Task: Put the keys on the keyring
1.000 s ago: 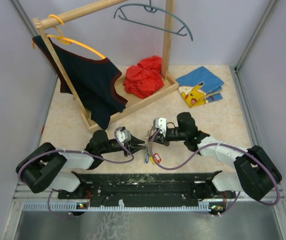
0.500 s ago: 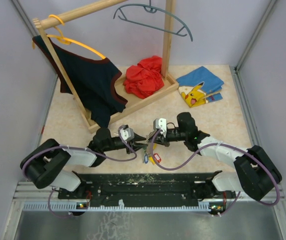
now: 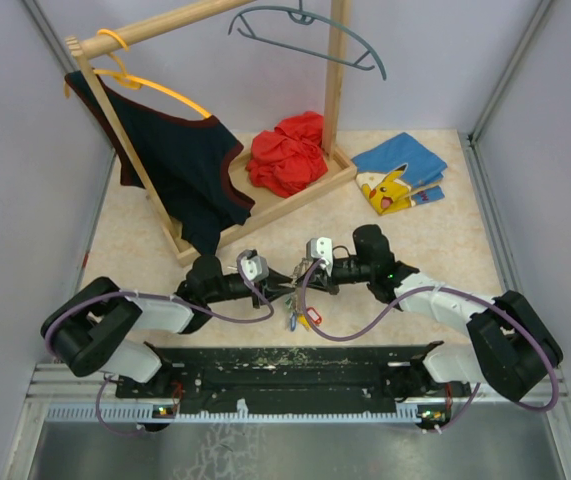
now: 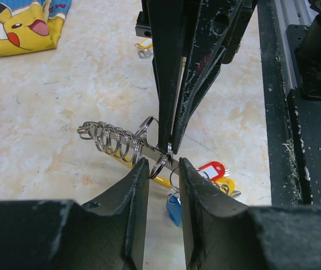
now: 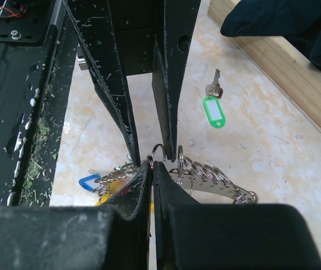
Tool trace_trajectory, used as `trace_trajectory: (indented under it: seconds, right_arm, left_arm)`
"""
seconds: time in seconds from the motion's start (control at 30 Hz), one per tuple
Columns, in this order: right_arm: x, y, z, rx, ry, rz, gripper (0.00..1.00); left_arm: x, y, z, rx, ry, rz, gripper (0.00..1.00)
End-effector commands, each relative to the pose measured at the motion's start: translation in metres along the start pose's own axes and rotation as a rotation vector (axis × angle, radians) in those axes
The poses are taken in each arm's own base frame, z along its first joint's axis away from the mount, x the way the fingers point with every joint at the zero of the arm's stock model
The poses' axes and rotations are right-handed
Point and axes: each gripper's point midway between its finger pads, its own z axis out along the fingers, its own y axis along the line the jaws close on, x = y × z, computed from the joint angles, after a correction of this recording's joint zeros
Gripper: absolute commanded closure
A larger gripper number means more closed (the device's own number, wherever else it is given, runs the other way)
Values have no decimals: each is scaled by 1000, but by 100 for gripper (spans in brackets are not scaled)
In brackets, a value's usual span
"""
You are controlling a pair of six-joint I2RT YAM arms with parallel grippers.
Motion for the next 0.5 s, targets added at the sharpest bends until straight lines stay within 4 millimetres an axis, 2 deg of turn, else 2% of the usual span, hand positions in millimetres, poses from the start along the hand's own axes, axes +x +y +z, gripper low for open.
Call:
trace_trajectory:
  seconds: [0.0,0.17,0.27,0.4,0.47]
  right_arm:
    - [-36,-14,3,18,-71,-105,100]
    - [-34,-13,0,25,-59,-108,100]
    - [-34,-10,-2,23,-56,-112,100]
    - [-34,-11,-5,35,-48,-120,100]
    - [-33,-12,-7,42,-45,-120,100]
  left_arm:
    - [-11,-7,5,55,-37,19,69]
    - [-8,2,2,-8,-21,9,86]
    - [-8,9,0,-51,-17,0,100]
    - [-6,13,-2,-86,-14,-22,100]
    - [-6,16,-4,-110,-16,-37,96]
